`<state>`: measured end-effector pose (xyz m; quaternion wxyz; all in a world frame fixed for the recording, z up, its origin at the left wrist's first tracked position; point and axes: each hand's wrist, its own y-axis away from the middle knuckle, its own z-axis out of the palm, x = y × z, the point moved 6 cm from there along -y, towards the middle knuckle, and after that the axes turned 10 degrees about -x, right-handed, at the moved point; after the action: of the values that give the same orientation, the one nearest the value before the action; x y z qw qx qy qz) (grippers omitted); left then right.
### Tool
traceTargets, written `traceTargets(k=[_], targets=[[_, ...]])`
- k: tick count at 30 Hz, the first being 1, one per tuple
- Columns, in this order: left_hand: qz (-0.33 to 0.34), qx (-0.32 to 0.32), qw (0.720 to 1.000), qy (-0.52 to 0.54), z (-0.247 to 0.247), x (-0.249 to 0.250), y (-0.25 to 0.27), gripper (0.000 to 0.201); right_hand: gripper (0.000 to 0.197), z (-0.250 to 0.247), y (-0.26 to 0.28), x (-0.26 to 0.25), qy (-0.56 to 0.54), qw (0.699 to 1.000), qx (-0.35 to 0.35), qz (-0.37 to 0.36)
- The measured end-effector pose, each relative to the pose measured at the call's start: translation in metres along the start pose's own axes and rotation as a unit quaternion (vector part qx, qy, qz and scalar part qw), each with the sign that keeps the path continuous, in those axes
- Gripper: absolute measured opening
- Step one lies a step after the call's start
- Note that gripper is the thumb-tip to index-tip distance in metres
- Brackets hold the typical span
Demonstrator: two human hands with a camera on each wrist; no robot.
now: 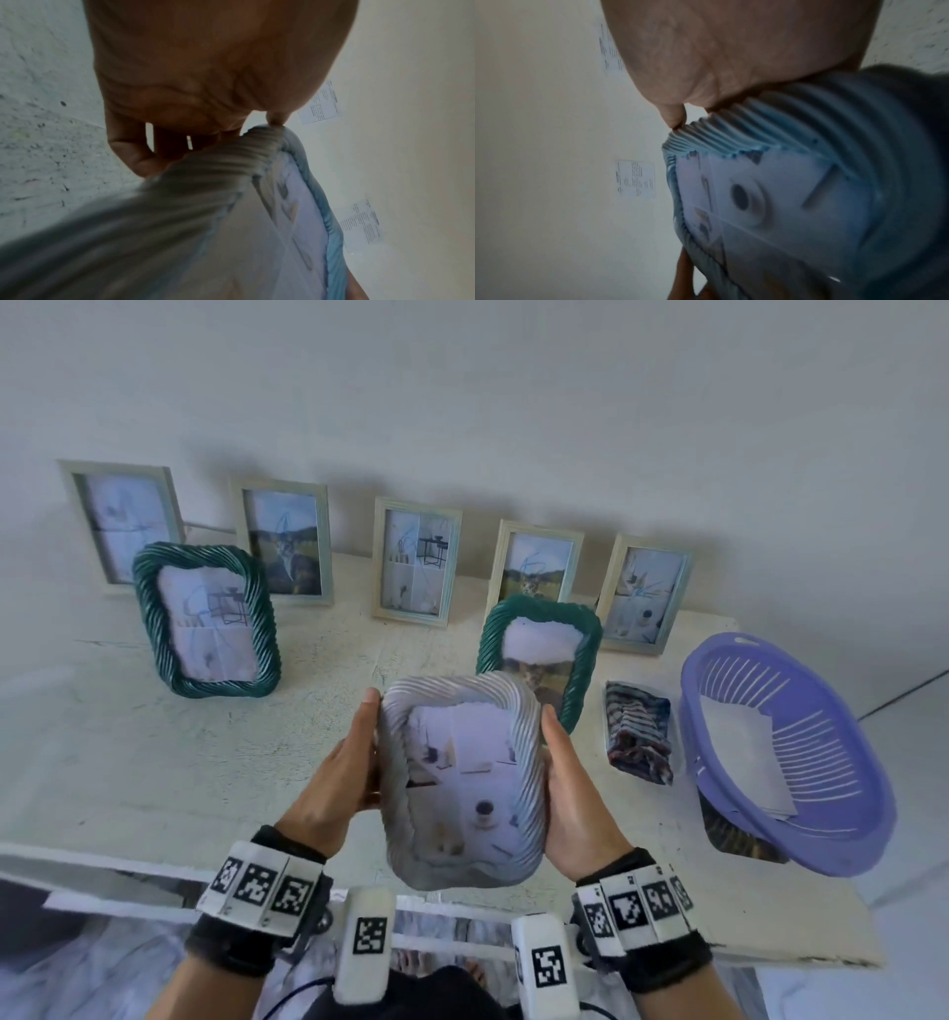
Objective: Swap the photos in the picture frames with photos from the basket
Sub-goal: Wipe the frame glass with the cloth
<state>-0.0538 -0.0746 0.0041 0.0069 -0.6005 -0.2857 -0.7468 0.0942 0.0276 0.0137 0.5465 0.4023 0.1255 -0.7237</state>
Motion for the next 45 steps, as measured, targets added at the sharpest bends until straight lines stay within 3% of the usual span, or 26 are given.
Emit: traceTargets(k=[2,7,9,13,16,18,23,27,31,36,38,41,43,45], targets=[[-0.002,0.010,1.000,0.009,-0.005,-0.006,-0.002,0.063,0.059,-0.002,-0.005,0.005,0.022,1.000,-0.003,0.002],[0.014,0.054,0.996,0.067,-0.021,-0.010,-0.002,0.062,0.049,-0.005,-0.020,-0.004,0.193,0.979,0.050,-0.032],[0.027,0.088,0.994,0.060,-0.029,0.003,-0.003,0.056,0.046,-0.008,-0.029,-0.012,0.284,0.952,0.089,-0.070],[0.055,0.110,0.992,0.028,-0.051,0.035,-0.016,0.058,0.016,0.008,-0.049,-0.037,0.433,0.876,0.109,-0.180],[0.073,0.129,0.989,0.006,-0.074,0.058,-0.038,0.060,0.026,0.029,-0.069,-0.049,0.522,0.824,0.105,-0.191],[0.087,0.133,0.987,-0.001,-0.087,0.069,-0.057,0.068,0.039,0.034,-0.087,-0.050,0.556,0.807,0.110,-0.164],[0.067,0.120,0.990,-0.023,-0.111,0.067,-0.106,0.093,0.047,0.041,-0.116,-0.048,0.587,0.793,0.120,-0.109],[0.053,0.108,0.992,-0.026,-0.120,0.058,-0.129,0.100,0.048,0.042,-0.125,-0.043,0.588,0.790,0.142,-0.099],[0.057,0.093,0.991,-0.075,-0.114,0.072,-0.120,0.082,0.047,0.043,-0.126,-0.039,0.579,0.791,0.161,-0.110],[0.029,0.064,0.995,-0.075,-0.134,0.035,-0.138,0.119,0.048,0.044,-0.119,-0.031,0.591,0.783,0.173,-0.086],[0.061,0.041,0.992,-0.106,-0.138,0.028,-0.127,0.100,0.043,0.045,-0.112,-0.030,0.626,0.745,0.201,-0.110],[0.108,0.040,0.978,-0.177,-0.134,0.028,-0.085,0.044,0.023,0.049,-0.105,-0.022,0.666,0.695,0.225,-0.151],[0.141,0.058,0.966,-0.209,-0.142,0.021,-0.060,0.037,0.014,0.059,-0.109,-0.012,0.671,0.698,0.194,-0.161],[0.198,0.101,0.950,-0.218,-0.156,0.025,-0.036,0.027,0.012,0.077,-0.122,0.000,0.659,0.722,0.135,-0.165]])
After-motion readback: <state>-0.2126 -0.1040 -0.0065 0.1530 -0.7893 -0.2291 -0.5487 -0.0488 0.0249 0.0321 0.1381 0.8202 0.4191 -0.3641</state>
